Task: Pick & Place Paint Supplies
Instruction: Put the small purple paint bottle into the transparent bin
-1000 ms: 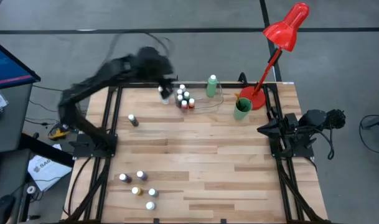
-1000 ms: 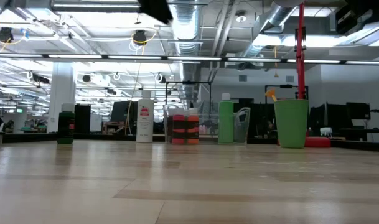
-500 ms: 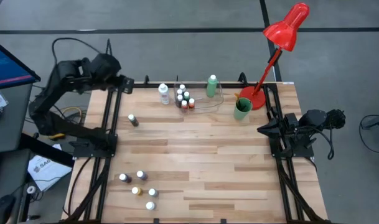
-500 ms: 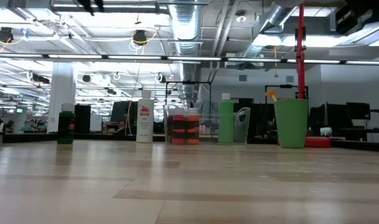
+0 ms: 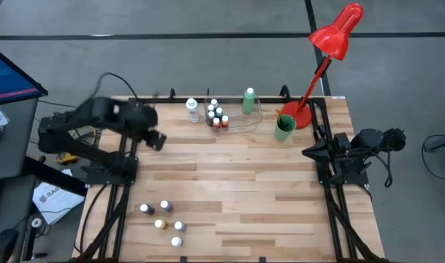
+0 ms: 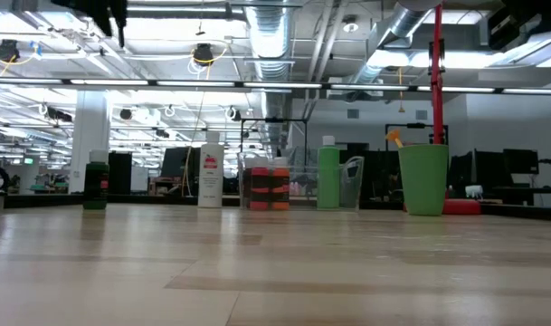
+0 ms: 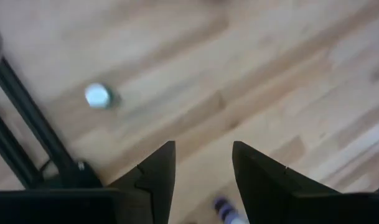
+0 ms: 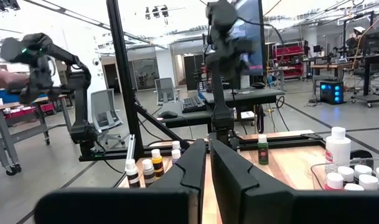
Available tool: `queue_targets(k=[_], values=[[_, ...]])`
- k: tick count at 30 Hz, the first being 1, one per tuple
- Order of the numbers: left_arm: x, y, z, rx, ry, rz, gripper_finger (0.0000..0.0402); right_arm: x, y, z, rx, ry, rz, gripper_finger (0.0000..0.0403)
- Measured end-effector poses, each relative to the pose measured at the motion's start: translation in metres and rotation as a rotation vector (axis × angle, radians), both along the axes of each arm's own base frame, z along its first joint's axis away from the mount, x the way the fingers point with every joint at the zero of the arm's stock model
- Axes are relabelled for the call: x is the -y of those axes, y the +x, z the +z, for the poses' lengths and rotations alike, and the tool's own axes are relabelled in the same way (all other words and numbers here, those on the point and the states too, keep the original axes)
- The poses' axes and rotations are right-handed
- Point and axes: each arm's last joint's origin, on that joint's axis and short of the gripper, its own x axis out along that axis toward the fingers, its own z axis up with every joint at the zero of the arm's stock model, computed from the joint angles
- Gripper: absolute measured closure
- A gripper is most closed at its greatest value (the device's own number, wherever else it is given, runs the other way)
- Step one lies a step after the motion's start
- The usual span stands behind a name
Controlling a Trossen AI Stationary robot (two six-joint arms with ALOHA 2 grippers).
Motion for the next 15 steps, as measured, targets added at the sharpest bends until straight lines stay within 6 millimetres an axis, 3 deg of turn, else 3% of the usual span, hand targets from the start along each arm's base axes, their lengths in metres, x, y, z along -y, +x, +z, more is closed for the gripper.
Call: queue_targets(k=[5,10,15], values=[[0.034,0.008,-0.032,-0.075,-0.045,-0.076,0.0253,0.000,0.000,0.000,0.000,0.000,0.000,0.0381],[0.070,0.021,-0.052,0.013,-0.075,-0.225,0.0253,0.000,0.000,0.000,0.000,0.000,0.000,0.0381],[0.084,0.022,-0.061,0.051,-0.082,-0.192,0.0253,0.000,0.000,0.000,0.000,0.000,0.000,0.0381]])
